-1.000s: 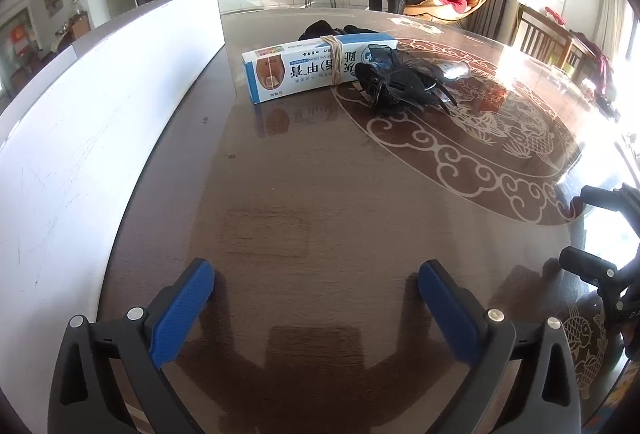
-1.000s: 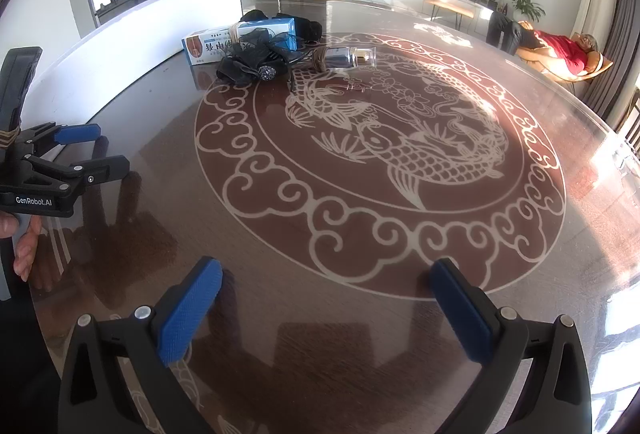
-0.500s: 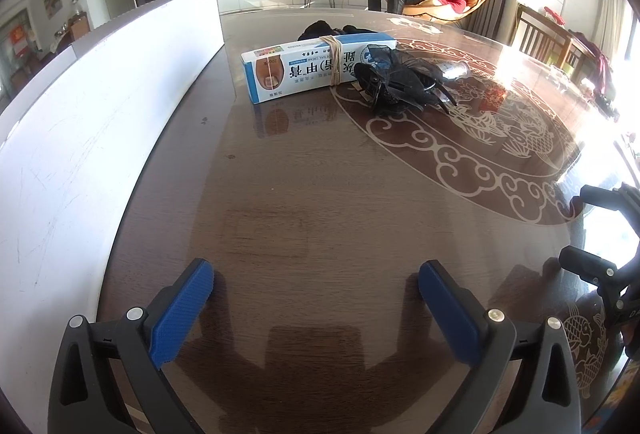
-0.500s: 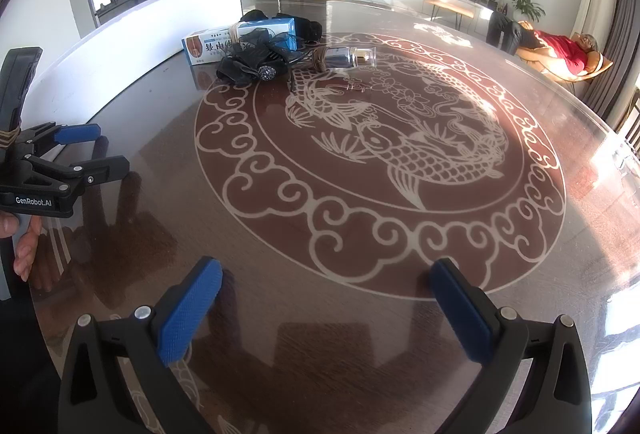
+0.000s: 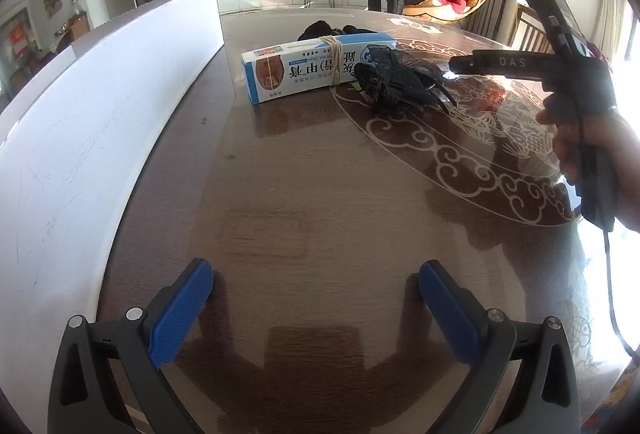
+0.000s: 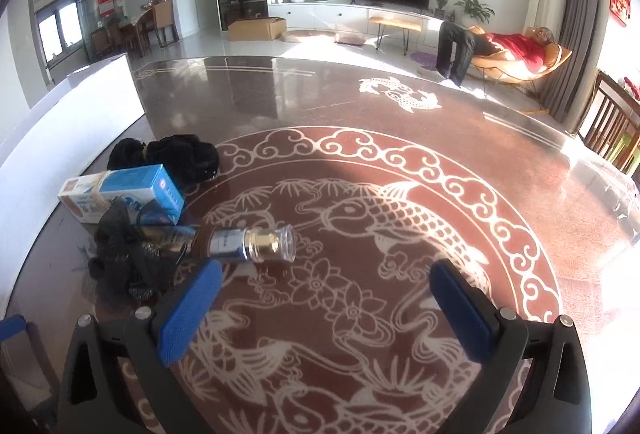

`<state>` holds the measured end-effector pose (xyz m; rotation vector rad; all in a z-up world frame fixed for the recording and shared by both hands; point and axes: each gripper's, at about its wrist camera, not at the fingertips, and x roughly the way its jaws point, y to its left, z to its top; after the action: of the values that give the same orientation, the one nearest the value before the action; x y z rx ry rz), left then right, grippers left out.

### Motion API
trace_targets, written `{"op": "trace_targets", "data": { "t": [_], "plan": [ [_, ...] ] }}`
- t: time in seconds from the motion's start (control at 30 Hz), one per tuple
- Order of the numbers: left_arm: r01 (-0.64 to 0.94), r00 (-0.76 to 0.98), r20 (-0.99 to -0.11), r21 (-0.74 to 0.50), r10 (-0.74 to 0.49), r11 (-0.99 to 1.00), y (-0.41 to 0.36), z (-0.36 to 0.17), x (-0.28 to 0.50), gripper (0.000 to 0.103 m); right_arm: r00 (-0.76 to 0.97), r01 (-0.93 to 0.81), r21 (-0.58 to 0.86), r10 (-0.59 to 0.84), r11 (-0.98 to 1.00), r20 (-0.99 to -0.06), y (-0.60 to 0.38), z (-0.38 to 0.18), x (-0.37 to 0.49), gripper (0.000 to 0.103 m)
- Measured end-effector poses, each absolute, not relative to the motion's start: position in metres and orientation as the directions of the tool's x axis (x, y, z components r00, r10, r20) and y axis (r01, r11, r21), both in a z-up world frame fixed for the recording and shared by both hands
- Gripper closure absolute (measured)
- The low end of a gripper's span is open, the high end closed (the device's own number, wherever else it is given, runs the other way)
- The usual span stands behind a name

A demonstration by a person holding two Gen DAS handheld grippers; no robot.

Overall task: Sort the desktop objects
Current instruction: 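Grasp the black mesh scrunchie with the left tool and lift it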

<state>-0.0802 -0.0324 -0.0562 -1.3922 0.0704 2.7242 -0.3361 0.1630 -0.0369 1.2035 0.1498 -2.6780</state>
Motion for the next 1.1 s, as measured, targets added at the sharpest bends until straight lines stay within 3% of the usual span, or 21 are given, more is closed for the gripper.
{"op": "trace_targets", "data": {
  "t": [0.13, 0.3, 0.47, 0.67, 0.8, 0.93, 1.1],
  "plan": [
    [-0.093, -0.584, -0.81, 0.004, 0.052, -0.996, -0.032, -0.056, -0.08, 0.0, -0.623, 0.335, -0.045, -0.185, -0.941, -0.76, 0.124, -0.04, -0.34, 0.001],
    [-0.093, -0.584, -0.81, 0.004, 0.052, -0.996, -0.032, -0.056, -0.081, 0.0, -0.543, 0.592, -0.032, -0.369, -0.805, -0.754, 0.086, -0.036, -0.294, 0.002],
    [-0.093, -0.584, -0.81, 0.004, 0.051, -0.996, -0.032, -0.057, -0.081, 0.0, -0.519, 0.538, 0.005, -0.335, -0.843, -0.786, 0.131, -0.04, -0.259, 0.001],
    [-0.088, -0.578, -0.815, 0.006, 0.046, -0.996, -0.031, -0.056, -0.083, 0.0, -0.501, 0.523, -0.062, -0.247, -0.85, -0.83, 0.175, -0.055, -0.216, 0.001],
    [-0.056, -0.517, -0.855, -0.01, 0.037, -0.998, -0.024, -0.052, -0.099, 0.0, -0.496, 0.494, 0.007, -0.289, -0.869, -0.819, 0.193, -0.062, -0.207, 0.0],
    [-0.031, -0.496, -0.828, -0.284, 0.261, -0.958, -0.02, -0.037, -0.132, 0.0, -0.5, 0.493, -0.004, -0.279, -0.87, -0.82, 0.199, -0.067, -0.2, 0.0],
    [0.176, -0.599, -0.797, -0.23, 0.081, -0.957, -0.016, -0.021, -0.172, 0.0, -0.5, 0.493, -0.004, -0.28, -0.87, -0.82, 0.202, -0.069, -0.198, 0.0]
  ]
}}
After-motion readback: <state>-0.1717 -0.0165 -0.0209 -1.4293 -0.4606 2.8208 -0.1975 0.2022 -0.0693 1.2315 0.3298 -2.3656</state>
